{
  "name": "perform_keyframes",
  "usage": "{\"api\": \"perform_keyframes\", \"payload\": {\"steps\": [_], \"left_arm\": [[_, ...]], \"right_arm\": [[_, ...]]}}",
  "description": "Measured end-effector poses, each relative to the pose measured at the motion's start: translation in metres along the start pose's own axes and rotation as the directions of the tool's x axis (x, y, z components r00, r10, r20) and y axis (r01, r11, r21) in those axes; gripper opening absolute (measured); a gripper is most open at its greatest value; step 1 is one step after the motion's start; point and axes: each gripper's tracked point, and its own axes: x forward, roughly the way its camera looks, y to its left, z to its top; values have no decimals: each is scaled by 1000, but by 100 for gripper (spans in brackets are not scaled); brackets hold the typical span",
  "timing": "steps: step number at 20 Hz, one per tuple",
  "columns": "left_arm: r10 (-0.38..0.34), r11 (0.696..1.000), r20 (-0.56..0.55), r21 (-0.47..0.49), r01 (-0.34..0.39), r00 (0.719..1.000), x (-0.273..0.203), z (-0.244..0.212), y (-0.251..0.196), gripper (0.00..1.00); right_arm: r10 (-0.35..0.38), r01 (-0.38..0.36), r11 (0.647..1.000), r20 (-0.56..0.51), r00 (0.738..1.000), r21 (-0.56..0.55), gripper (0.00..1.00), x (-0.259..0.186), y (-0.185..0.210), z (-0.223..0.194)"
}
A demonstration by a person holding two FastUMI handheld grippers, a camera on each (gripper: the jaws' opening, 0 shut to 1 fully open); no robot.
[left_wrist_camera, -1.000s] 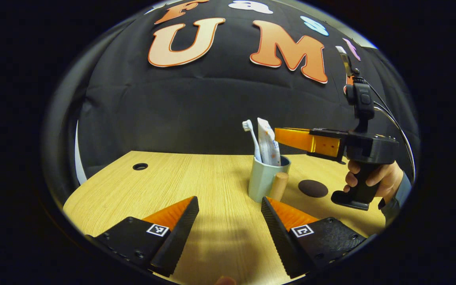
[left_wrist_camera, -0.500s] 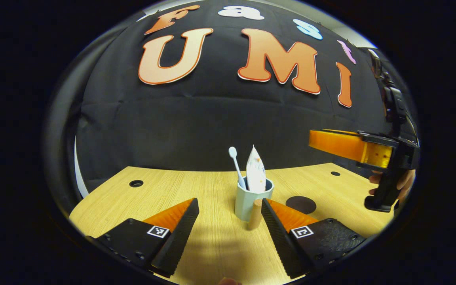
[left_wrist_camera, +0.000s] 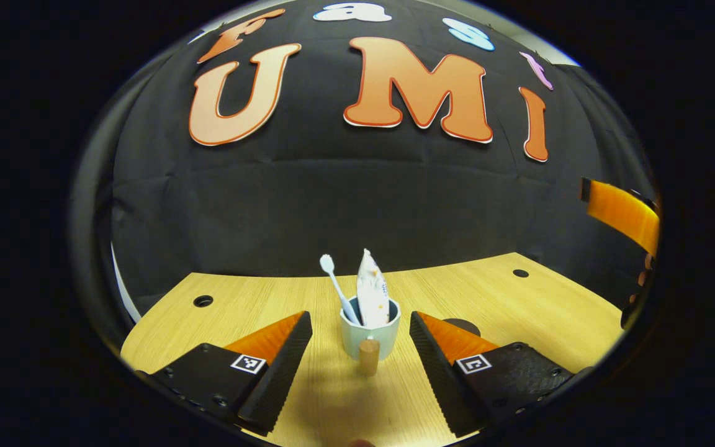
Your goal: Put the toothbrush and toothpaste on the desktop into the cup, then pick up the cup and place it on the coaster on the desktop.
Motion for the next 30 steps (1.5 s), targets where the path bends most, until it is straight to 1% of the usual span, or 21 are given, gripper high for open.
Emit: {"api": "perform_keyframes", "payload": {"steps": [1,2,3,4,8,11,13,17,19,22,23,24,26,28,29,30], "left_arm": [[1,1000,-17,5,-1,1000,3,2,-2,95],[2,1000,-38,5,-2,999,6,4,-3,95],[1,1000,-61,2,-1,998,9,6,-4,95],[-3,1000,-85,-3,3,996,12,7,-6,95],[-8,1000,-188,-12,6,982,22,9,-9,95],[-35,999,-281,-15,32,959,27,5,-16,95],[-44,999,-362,-28,36,931,30,-6,-21,95],[-53,998,-500,-51,31,864,39,-36,-24,95],[-43,999,-552,-24,36,833,43,-43,-24,95],[-34,998,-635,25,65,772,47,-56,-27,95],[-26,997,-653,43,71,757,50,-58,-26,96],[-17,996,-662,54,70,750,55,-58,-27,95],[-9,995,-693,64,74,720,58,-56,-28,95],[12,994,-723,83,69,691,58,-52,-28,92],[25,994,-730,91,62,683,59,-47,-26,90],[38,994,-739,100,54,673,59,-37,-26,84]], "right_arm": [[-6,6,1000,7,1000,-11,81,-8,-4,4],[-16,17,1000,14,1000,-21,77,-17,-9,7],[-26,26,999,20,999,-27,82,-24,-14,10],[-38,39,999,25,999,-32,83,-32,-19,14],[-71,72,996,26,997,-45,85,-56,-38,20],[-95,97,994,32,995,-53,85,-69,-53,24],[-101,102,993,31,994,-51,85,-76,-59,26],[-115,116,992,21,993,-59,85,-88,-68,21],[-111,111,992,12,994,-54,86,-91,-69,17],[-115,115,993,-18,993,-33,87,-92,-70,5],[-114,113,993,-33,993,-32,92,-93,-70,1],[-117,115,993,-45,992,-37,87,-94,-71,-3],[-128,125,991,-57,990,-46,88,-102,-75,-11],[-123,121,992,-60,991,-35,88,-106,-72,-12],[-120,119,993,-58,991,-29,88,-105,-71,-13],[-117,116,993,-58,991,-27,88,-105,-70,-13]]}}
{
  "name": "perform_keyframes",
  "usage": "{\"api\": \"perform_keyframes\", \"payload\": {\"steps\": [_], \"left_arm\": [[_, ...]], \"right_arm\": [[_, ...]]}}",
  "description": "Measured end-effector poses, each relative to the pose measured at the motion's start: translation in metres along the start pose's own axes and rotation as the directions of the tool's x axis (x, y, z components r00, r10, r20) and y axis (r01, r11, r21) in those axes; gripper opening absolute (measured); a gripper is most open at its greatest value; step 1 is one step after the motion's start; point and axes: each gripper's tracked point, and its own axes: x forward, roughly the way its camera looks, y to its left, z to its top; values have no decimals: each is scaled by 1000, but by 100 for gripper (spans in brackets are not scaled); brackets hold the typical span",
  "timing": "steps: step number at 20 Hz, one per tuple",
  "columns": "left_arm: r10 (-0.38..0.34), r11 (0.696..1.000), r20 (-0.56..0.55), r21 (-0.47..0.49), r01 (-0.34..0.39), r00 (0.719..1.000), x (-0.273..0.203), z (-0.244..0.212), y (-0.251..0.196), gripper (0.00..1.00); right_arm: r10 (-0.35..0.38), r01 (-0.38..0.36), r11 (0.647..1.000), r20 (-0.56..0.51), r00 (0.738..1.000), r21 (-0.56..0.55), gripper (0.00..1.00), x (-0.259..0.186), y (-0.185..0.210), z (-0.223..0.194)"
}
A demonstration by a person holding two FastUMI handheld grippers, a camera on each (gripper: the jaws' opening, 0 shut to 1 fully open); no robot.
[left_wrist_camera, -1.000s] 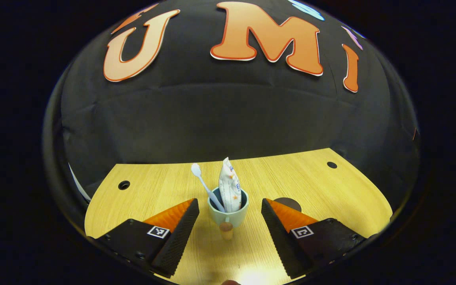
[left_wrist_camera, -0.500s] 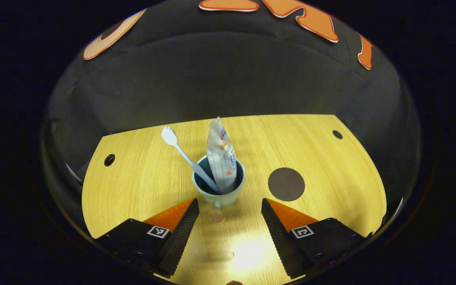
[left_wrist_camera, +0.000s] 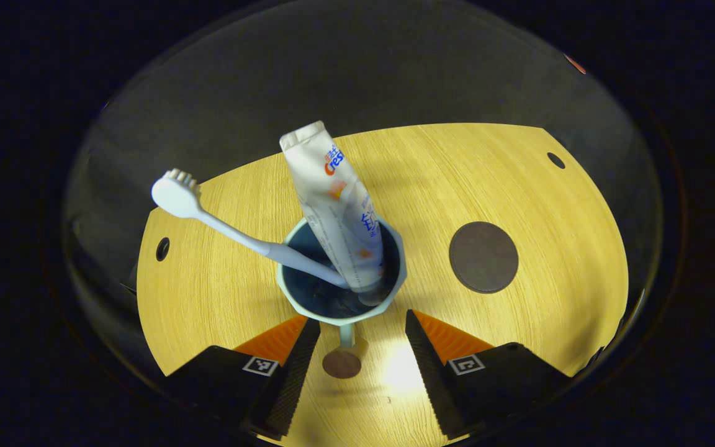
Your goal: Put the toothbrush and toothpaste on the desktop into the cup, then pick up the cup and place it on the coaster on the desktop.
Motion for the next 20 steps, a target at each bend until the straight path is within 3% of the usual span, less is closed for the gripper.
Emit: {"api": "perform_keyframes", "payload": {"steps": [3,6,13,20], "left_arm": [[6,1000,-15,1,-6,1000,-11,26,7,66],[-17,999,-9,-30,16,1000,-15,51,14,31],[-18,997,29,-81,20,999,-55,85,50,25],[-20,995,82,-98,28,996,-58,61,42,25]], "right_arm": [[11,-11,1000,-6,1000,3,88,0,6,-6],[28,-27,999,-23,999,21,88,2,16,-17],[17,-15,999,-47,999,37,88,2,18,-26],[-6,10,998,-53,999,66,88,-1,11,-28]]}}
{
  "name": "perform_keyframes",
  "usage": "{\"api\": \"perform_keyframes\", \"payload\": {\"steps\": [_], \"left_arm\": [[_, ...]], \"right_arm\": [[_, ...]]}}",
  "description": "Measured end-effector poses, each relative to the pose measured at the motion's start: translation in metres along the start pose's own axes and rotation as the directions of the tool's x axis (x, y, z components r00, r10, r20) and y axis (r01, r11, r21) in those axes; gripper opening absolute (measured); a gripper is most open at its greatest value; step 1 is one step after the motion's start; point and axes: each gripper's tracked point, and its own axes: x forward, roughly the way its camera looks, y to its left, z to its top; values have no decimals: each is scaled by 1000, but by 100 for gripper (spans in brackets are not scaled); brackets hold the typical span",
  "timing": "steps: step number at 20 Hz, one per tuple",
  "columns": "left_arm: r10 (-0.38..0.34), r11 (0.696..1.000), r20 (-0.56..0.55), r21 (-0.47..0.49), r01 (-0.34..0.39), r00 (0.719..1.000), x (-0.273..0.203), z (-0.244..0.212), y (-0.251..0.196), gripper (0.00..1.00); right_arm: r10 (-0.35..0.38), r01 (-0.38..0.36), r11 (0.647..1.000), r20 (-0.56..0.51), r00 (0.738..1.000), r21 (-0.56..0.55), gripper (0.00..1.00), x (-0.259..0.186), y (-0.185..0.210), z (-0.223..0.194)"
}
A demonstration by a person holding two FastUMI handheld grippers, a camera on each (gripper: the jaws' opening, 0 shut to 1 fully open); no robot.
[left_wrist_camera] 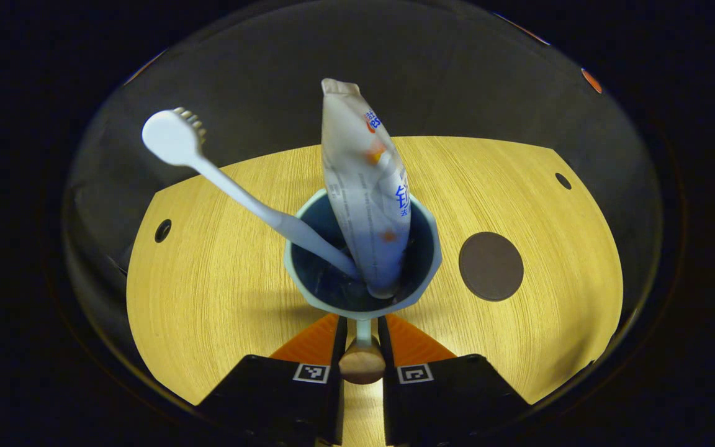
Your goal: Put the toothbrush and toothpaste on the desktop into the cup, then pick up the cup and place it on the coaster on the desktop.
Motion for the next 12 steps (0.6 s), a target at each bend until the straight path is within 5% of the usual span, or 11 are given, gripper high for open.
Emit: {"api": "perform_keyframes", "payload": {"steps": [12], "left_arm": [[-52,996,37,72,49,998,-11,2,-14,25]], "right_arm": [[-49,50,997,-23,999,53,88,-18,-28,-23]]}}
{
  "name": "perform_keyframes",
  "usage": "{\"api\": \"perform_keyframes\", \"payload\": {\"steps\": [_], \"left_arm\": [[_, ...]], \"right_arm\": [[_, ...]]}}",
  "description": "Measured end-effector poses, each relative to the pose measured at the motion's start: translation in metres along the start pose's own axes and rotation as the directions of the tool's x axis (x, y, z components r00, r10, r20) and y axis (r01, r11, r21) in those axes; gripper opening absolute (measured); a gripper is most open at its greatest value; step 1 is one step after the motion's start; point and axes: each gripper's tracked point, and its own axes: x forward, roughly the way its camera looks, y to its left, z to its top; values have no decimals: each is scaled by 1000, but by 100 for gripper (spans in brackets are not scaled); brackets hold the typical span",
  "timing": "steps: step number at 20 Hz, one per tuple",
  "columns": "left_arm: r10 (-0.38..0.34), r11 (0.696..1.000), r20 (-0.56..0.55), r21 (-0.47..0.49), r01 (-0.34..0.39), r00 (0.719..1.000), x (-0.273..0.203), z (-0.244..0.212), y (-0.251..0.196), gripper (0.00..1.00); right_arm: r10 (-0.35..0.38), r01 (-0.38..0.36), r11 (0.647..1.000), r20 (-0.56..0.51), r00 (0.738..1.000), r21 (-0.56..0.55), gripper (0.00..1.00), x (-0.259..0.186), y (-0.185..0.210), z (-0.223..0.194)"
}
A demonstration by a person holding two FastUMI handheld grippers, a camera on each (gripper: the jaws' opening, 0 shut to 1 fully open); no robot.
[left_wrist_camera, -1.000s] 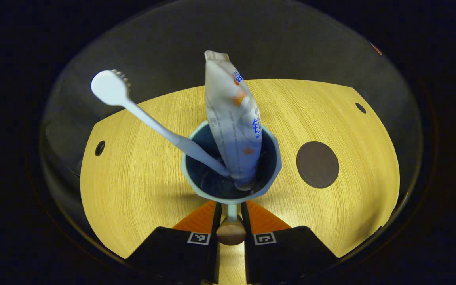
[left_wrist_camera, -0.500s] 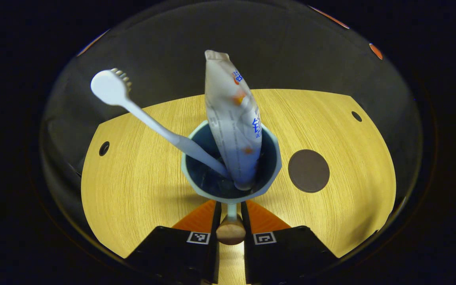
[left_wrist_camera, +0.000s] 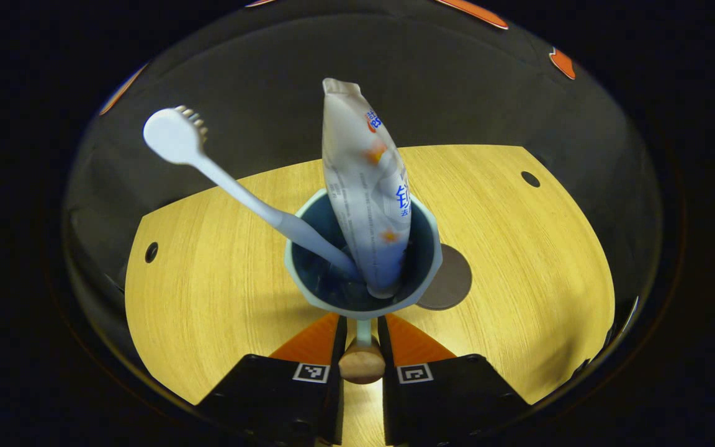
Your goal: Put the toothbrush and toothpaste on the desktop into the cup, then pick up the cup and place it on the coaster on the desktop.
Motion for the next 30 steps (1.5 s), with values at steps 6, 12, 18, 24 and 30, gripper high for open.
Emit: {"api": "perform_keyframes", "payload": {"steps": [6,12,18,24,30], "left_arm": [[-20,999,-19,38,21,1000,9,-3,-10,25],[-32,998,-41,61,35,999,12,-8,-17,25],[-28,998,-71,60,32,997,5,-8,-11,25],[-47,996,-81,70,53,996,5,-19,-16,29],[-97,990,10,100,96,995,-12,-32,-18,88]], "right_arm": [[-36,36,999,-17,999,10,88,-8,-18,-9],[-70,73,996,-64,995,44,88,-9,-42,-36],[-80,85,995,-80,994,56,88,-10,-45,-44],[-83,89,994,-97,992,59,88,-7,-42,-51],[-97,104,992,-106,990,70,88,-1,-34,-50]]}}
